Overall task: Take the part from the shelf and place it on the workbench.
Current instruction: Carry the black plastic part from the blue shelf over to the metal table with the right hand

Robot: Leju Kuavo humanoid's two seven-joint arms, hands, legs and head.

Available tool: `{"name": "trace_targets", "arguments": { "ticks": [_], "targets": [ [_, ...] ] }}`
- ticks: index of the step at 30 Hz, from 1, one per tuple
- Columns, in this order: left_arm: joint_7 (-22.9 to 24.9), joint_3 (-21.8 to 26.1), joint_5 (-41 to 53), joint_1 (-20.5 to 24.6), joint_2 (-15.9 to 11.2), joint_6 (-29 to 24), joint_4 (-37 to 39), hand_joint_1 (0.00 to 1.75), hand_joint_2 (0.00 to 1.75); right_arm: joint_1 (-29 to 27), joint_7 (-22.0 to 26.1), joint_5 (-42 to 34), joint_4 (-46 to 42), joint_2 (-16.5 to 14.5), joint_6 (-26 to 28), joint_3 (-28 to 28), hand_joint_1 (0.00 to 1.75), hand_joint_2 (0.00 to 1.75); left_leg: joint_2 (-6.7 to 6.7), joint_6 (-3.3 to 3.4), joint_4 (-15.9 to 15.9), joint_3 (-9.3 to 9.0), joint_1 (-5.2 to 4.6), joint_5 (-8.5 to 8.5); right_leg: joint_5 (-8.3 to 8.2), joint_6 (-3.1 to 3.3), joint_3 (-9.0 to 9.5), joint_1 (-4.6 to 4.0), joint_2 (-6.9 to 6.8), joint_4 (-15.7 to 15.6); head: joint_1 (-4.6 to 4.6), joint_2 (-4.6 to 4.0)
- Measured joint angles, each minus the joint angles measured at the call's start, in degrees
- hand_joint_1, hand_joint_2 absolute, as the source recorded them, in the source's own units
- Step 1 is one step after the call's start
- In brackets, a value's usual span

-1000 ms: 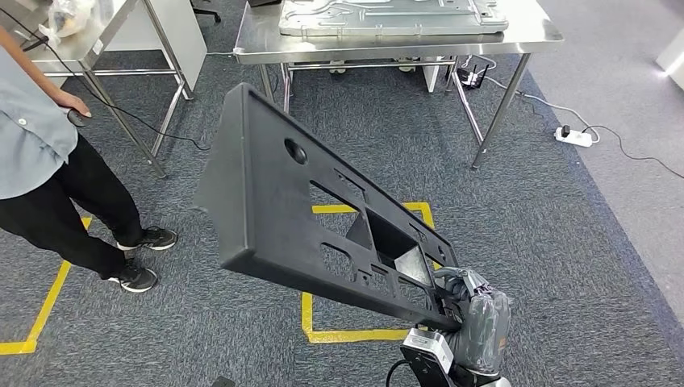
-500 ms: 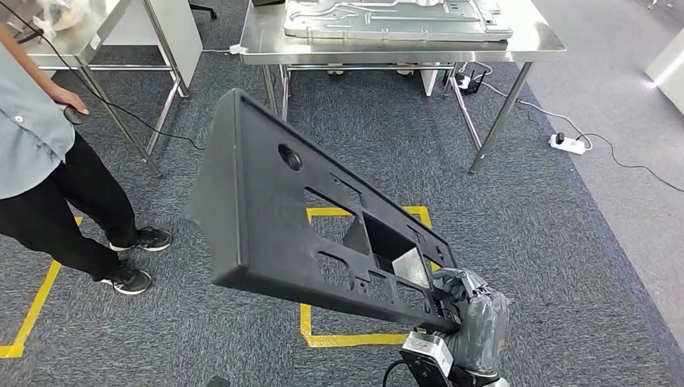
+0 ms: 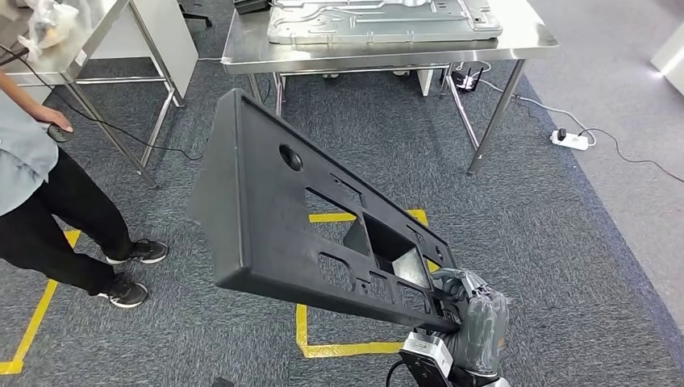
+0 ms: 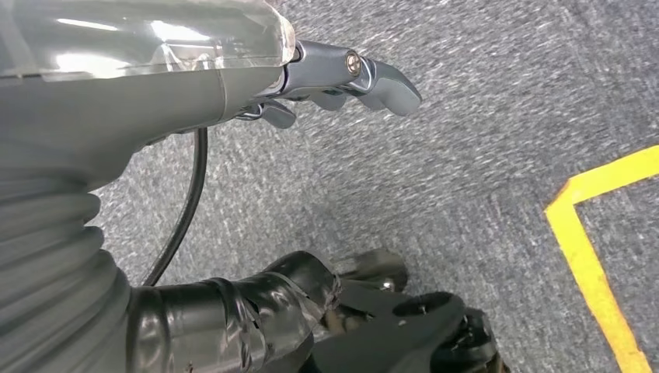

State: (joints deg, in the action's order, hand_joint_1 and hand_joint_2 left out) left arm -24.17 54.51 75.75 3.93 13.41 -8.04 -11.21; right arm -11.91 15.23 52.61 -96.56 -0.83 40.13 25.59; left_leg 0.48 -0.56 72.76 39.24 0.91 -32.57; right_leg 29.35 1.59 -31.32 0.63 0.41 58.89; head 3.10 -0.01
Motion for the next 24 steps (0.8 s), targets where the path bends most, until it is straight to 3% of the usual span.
{"name": "trace_targets", "arguments": {
  "ticks": [2,3,6,9,11,13,14,15,17,19,24],
  "targets": [
    [0.0,0.0,0.0,0.0,-0.1,0.0,0.0,0.0,1.75,0.0,0.0,0.0,0.0,0.0,0.0,0.0,1.71,1.75,-0.06,0.78,-7.3,-2.47,-0.26,4.95,0.71,-0.15,0.94,-0.1,0.19,0.0,0.04,0.01],
    [0.0,0.0,0.0,0.0,-0.2,0.0,0.0,0.0,1.75,0.0,0.0,0.0,0.0,0.0,0.0,0.0,1.71,1.75,-0.09,1.16,-10.5,-3.78,-0.48,6.18,1.06,-0.39,1.15,-0.17,0.25,0.0,0.02,0.01],
    [0.0,0.0,0.0,0.2,-0.3,0.0,0.0,0.0,1.75,0.1,0.0,0.0,0.0,0.0,0.0,0.0,1.71,1.75,-0.13,1.73,-13.5,-5.12,-1.02,5.74,1.56,-1.37,1.16,-0.1,0.24,-0.2,-0.03,0.0],
    [0.0,0.0,0.0,0.0,-0.3,0.0,0.0,0.0,1.75,0.0,0.1,0.1,-0.1,0.0,0.0,0.0,1.71,1.75,-0.22,2.42,-14.9,-6.39,-0.48,5.76,2.43,-2.18,1.49,-0.17,-0.01,0.5,-0.01,0.01],
    [0.0,0.0,0.0,0.1,-0.3,0.0,0.0,0.0,1.75,0.1,0.2,0.2,-0.2,0.0,0.0,0.0,1.71,1.75,-0.21,2.89,-15.6,-7.42,-0.26,5.56,5.01,-2.55,-1.32,0.02,-0.13,6.2,0.03,0.0],
    [0.0,0.0,0.0,0.2,-0.3,0.1,0.0,0.0,1.75,0.0,0.3,0.2,-0.2,0.0,0.0,0.0,1.71,1.75,-0.18,3.05,-15.6,-8.02,-0.28,4.97,7.38,-2.97,-6.22,0.24,-0.13,13.7,0.02,-0.01],
    [0.0,0.0,0.0,0.1,-0.3,0.1,0.0,0.0,1.75,-0.1,0.3,0.2,-0.1,0.0,0.0,0.0,1.71,1.75,-0.19,2.98,-15.6,-8.4,-0.28,4.6,7.04,-3.15,-7.9,0.33,-0.14,15.5,0.02,0.0],
    [0.0,0.0,0.0,0.0,-0.3,0.1,0.0,0.0,1.75,-0.1,0.3,0.2,-0.1,0.0,0.0,0.0,1.71,1.75,-0.21,2.86,-15.6,-8.89,-0.27,4.21,5.54,-3.28,-8.52,0.44,-0.16,15.2,0.02,0.0],
    [0.0,0.0,0.0,-0.1,-0.3,0.1,0.0,0.0,1.75,-0.1,0.3,0.1,-0.1,0.0,0.0,0.0,1.71,1.75,-0.27,2.48,-15.6,-10.12,-0.2,3.2,0.17,-3.32,-6.43,0.68,-0.31,8.5,0.03,0.01],
    [0.0,0.0,0.0,0.0,-0.2,0.1,0.0,0.0,1.75,-0.1,0.4,0.1,-0.1,0.0,0.0,0.0,1.71,1.75,-0.34,1.91,-15.5,-10.84,-0.32,2.3,-2.69,-3.08,-3.83,0.55,-0.48,2.3,0.06,0.01],
    [-0.1,0.0,0.0,0.3,-0.3,0.1,0.0,0.0,1.75,-0.1,0.4,0.0,0.0,0.0,0.0,-0.1,1.71,1.75,-0.18,0.37,-14.7,-11.07,-0.28,0.8,-1.75,-1.25,-2.66,0.31,-0.24,0.5,0.09,0.01]
  ]
}}
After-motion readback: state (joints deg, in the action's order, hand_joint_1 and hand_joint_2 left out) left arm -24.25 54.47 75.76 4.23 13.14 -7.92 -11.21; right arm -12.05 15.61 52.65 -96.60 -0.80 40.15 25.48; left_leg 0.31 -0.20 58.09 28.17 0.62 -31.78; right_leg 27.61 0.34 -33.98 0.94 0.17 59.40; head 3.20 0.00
